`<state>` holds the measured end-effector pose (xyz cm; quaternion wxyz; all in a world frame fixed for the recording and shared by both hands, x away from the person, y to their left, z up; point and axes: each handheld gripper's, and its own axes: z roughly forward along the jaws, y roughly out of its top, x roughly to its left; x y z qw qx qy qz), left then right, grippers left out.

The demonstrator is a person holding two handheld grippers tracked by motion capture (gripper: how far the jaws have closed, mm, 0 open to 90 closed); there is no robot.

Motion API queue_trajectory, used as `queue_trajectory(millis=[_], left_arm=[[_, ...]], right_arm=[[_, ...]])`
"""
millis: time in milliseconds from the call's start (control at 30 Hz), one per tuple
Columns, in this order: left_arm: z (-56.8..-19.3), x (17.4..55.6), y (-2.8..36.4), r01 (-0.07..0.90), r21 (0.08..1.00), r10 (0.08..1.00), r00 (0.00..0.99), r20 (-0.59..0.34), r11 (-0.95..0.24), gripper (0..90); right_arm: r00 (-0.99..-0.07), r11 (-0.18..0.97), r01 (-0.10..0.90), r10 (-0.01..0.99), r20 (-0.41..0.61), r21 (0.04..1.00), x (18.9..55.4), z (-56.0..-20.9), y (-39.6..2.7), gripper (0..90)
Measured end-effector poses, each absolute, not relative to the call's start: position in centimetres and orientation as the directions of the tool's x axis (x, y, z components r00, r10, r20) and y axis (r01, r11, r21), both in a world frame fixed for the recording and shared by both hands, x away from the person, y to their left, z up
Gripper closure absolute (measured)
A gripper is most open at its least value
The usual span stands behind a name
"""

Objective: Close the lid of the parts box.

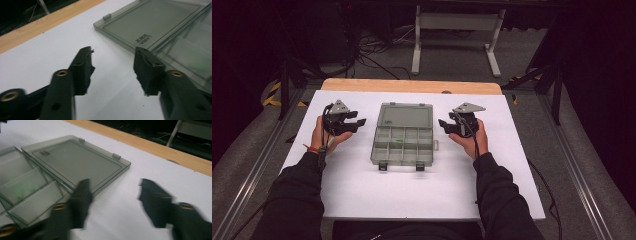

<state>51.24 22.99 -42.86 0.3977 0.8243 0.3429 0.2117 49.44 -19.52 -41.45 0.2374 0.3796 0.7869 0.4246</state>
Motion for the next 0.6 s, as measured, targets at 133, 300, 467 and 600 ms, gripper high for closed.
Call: queue_trajectory(millis=[133,300,467,600], left_arm=[[-43.1,52.2,22.5,0.408,0.771,0.719,0.688,0.092,-0.489,69.9],[-43.7,52.9,21.8,0.44,0.717,0.707,0.7,0.103,-0.54,82.9],[-44.1,53.8,20.9,0.458,0.671,0.699,0.704,0.126,-0.583,86.0],[-44.6,54.4,20.1,0.471,0.632,0.679,0.724,0.121,-0.616,85.1]], right_arm=[[-0.644,0.466,0.419,0.758,-0.107,0.779,50.3,-42.4,-18.4,81.7],[-0.647,0.479,0.479,0.759,-0.073,0.736,51.6,-42.6,-18.0,90.0],[-0.665,0.554,0.499,0.738,-0.116,0.667,52.8,-42.6,-16.9,90.0],[-0.682,0.598,0.521,0.721,-0.124,0.609,53.7,-43.2,-16.0,90.0]])
